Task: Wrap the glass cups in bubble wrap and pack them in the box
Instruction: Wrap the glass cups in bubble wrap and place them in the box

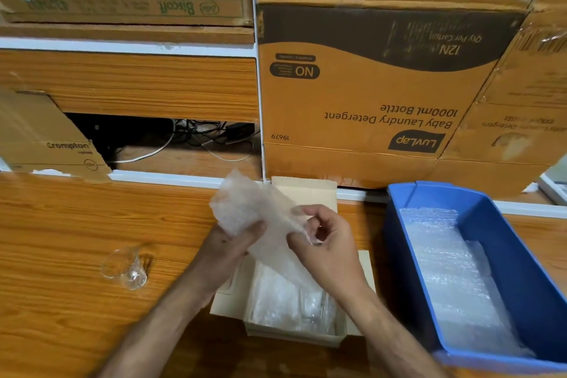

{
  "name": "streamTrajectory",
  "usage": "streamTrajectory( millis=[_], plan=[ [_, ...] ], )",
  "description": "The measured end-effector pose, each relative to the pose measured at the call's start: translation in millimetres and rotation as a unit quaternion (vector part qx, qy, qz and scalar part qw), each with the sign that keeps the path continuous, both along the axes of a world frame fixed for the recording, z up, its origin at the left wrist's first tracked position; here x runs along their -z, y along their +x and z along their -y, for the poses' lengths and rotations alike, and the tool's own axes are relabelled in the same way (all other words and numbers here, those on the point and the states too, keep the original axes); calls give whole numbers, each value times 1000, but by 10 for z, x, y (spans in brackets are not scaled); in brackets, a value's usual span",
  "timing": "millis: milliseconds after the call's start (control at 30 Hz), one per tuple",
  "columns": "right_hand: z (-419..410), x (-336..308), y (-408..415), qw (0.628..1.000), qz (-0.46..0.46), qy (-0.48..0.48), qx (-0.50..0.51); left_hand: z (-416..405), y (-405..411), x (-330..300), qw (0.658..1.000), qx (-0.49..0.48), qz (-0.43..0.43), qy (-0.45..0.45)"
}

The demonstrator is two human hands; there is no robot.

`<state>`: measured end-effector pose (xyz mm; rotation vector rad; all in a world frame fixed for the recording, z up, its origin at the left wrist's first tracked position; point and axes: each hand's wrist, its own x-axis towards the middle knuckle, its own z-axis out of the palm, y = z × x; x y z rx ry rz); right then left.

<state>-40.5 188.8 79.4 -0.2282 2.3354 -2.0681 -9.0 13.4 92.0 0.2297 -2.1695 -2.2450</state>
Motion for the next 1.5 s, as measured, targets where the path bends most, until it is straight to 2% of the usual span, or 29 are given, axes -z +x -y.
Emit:
streamTrajectory(
  millis=[67,100,167,267,333,400,467,533,633,667,767,900,1000,1067,1167,1233,1267,1333,1400,1500],
  plan=[
    [8,-5,46,983,-140,93,68,-89,16,14,999,-8,-5,-39],
    [13,25,66,964,-211,143,74,-138,24,41,1000,-1,-5,-20],
    [44,88,110,932,-295,209,37,-199,34,56,996,12,5,89],
    [52,164,140,918,-308,245,-40,-179,25,15,963,63,18,260],
    [9,175,122,906,-321,261,-85,-135,-9,27,955,76,31,286],
    [-52,178,89,891,-334,281,-127,-87,-76,83,959,68,63,268],
    [-118,155,68,891,-318,284,-157,-54,-127,120,965,70,83,239],
    [-169,107,61,917,-266,242,-170,-31,-152,118,971,68,84,212],
    [-220,36,11,973,-165,120,-109,10,-171,74,981,59,76,171],
    [-227,20,-24,980,-136,116,-83,18,-180,46,986,62,68,141],
    [-198,0,-117,986,-9,84,-143,10,-210,-17,996,73,28,31],
    [-200,12,-174,979,78,-25,-185,-55,-206,-29,999,29,-44,-13],
    [-214,13,-174,978,74,-44,-192,-75,-172,37,996,29,-85,-15],
    [-199,31,-159,981,52,-58,-177,-53,-149,86,994,69,-80,5],
    [-181,87,-188,984,9,-88,-154,45,-115,111,984,133,-2,114],
    [-169,127,-219,985,-19,-101,-138,113,-77,92,963,154,71,208],
    [-163,125,-228,986,-37,-91,-133,134,-54,83,956,165,95,225],
    [-141,63,-211,988,-69,-47,-134,137,-27,69,961,168,115,187],
    [-111,24,-201,986,-74,-10,-146,119,-38,49,981,134,98,100],
    [-72,43,-187,983,-2,-43,-179,128,-55,34,997,53,37,32]
  ],
)
